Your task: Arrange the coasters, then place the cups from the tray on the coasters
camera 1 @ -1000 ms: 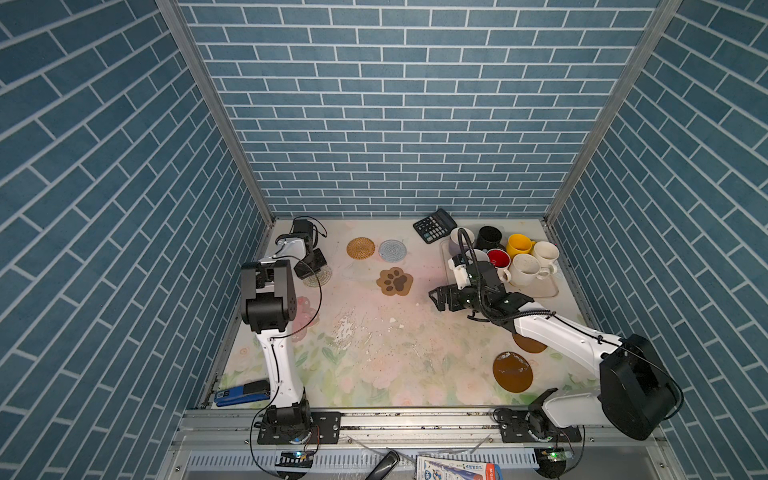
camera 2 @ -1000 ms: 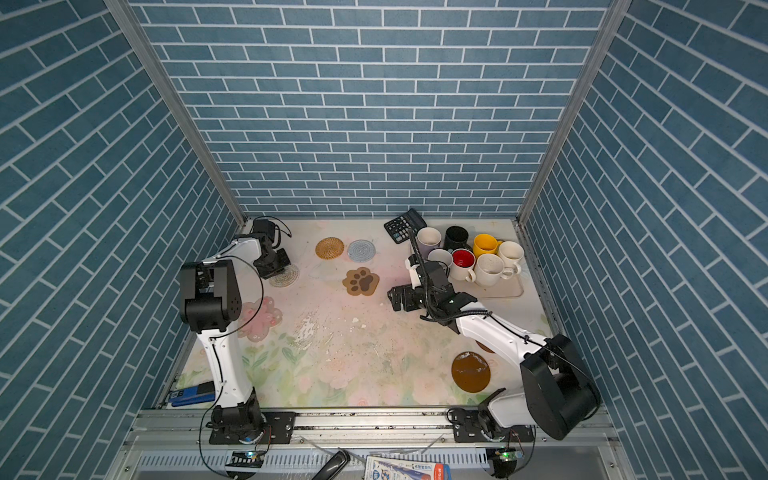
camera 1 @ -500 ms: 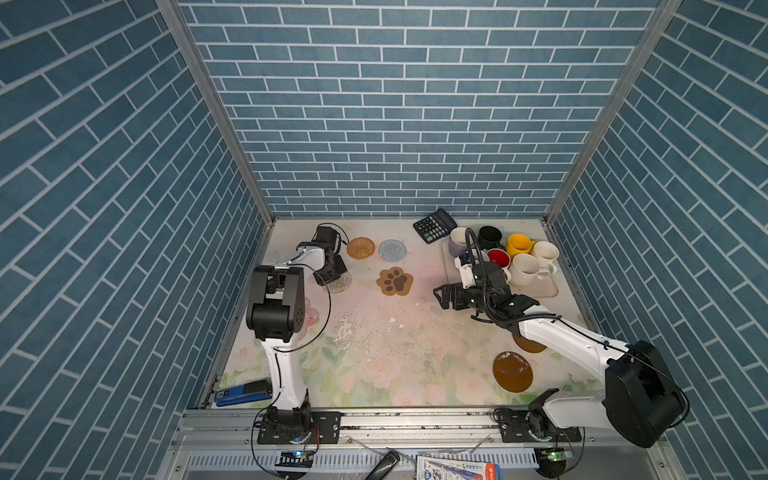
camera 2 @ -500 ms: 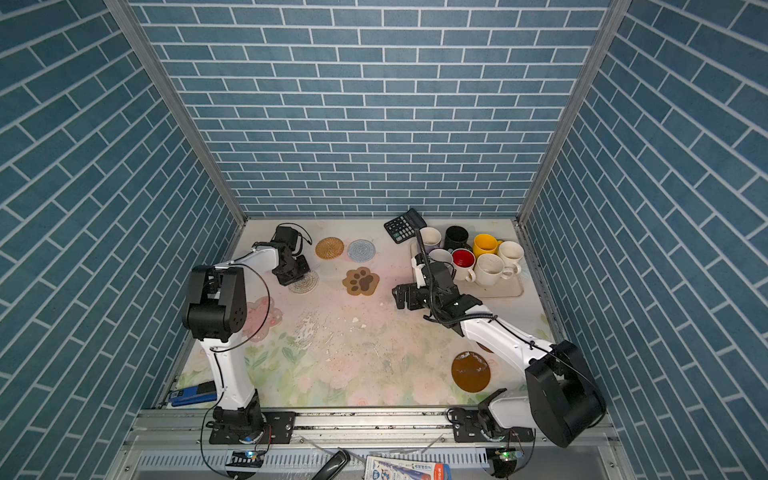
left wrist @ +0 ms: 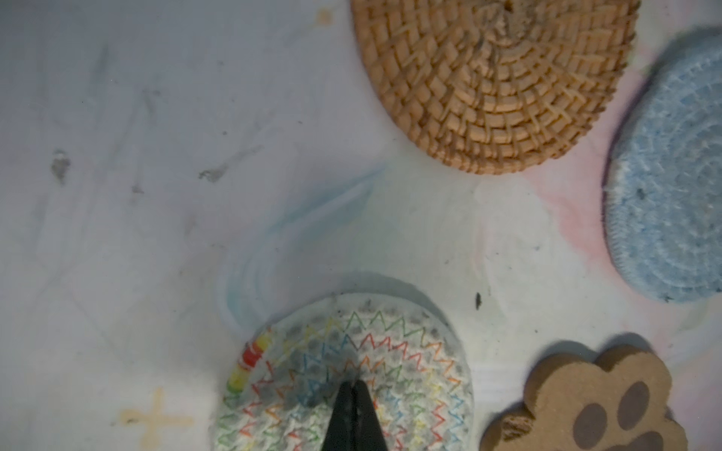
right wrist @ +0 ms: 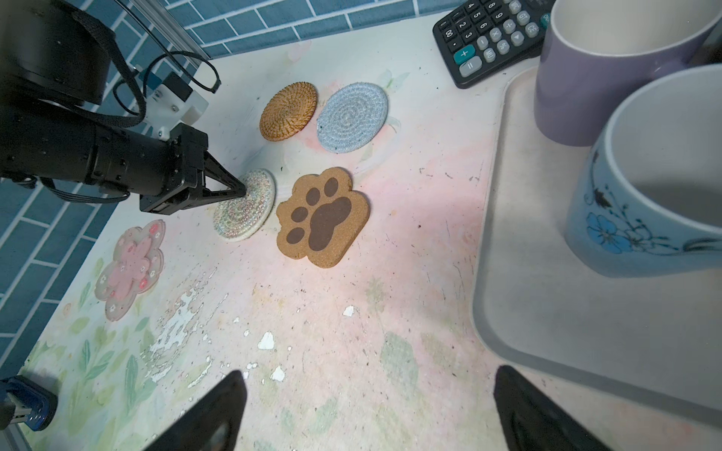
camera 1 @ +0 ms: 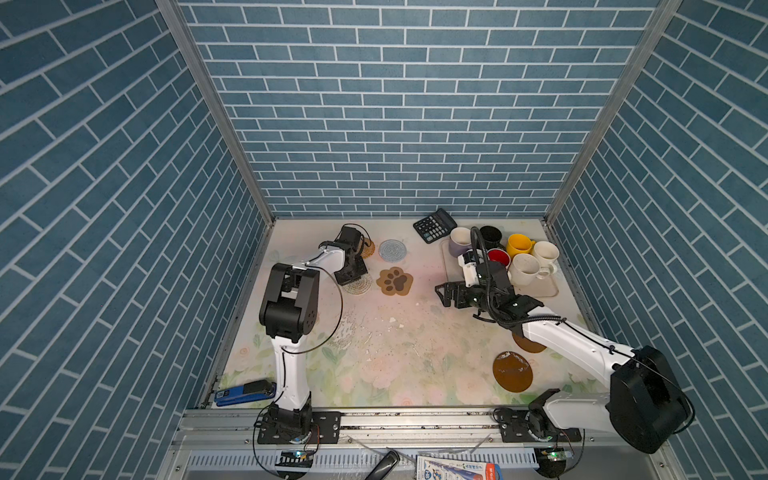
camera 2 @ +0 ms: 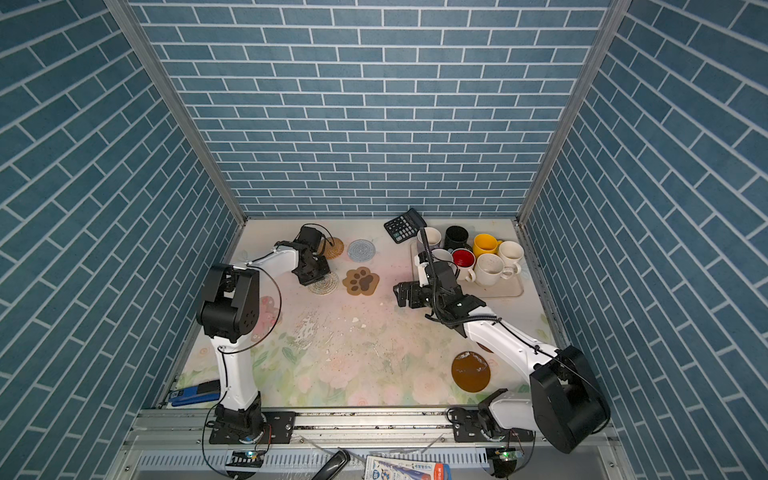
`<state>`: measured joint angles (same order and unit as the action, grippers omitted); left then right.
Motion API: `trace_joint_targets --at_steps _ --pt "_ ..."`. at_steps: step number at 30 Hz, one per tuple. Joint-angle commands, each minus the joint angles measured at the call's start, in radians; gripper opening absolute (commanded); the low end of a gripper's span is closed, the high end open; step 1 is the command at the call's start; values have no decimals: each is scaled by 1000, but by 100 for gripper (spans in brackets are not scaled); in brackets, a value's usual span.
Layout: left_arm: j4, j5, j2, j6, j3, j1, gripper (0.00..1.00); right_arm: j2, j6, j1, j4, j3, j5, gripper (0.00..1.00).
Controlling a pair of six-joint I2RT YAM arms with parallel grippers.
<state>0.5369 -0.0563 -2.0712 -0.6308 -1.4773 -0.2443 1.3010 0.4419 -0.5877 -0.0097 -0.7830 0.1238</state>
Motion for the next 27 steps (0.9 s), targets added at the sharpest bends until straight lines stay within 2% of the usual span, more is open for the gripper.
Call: trace_joint_targets --at_steps 1,15,20,25,27 --pt "60 7 -45 -13 -49 -13 0 -25 24 5 19 28 14 99" --pt "164 39 -97 15 -221 -12 2 -38 27 8 19 29 28 98" --pt "179 58 -28 30 -233 -12 35 -43 24 7 25 31 48 98" --pt "246 79 59 74 -260 -11 60 -39 20 8 23 28 60 99" --pt "272 84 102 91 -255 -6 66 -35 20 7 36 29 77 98"
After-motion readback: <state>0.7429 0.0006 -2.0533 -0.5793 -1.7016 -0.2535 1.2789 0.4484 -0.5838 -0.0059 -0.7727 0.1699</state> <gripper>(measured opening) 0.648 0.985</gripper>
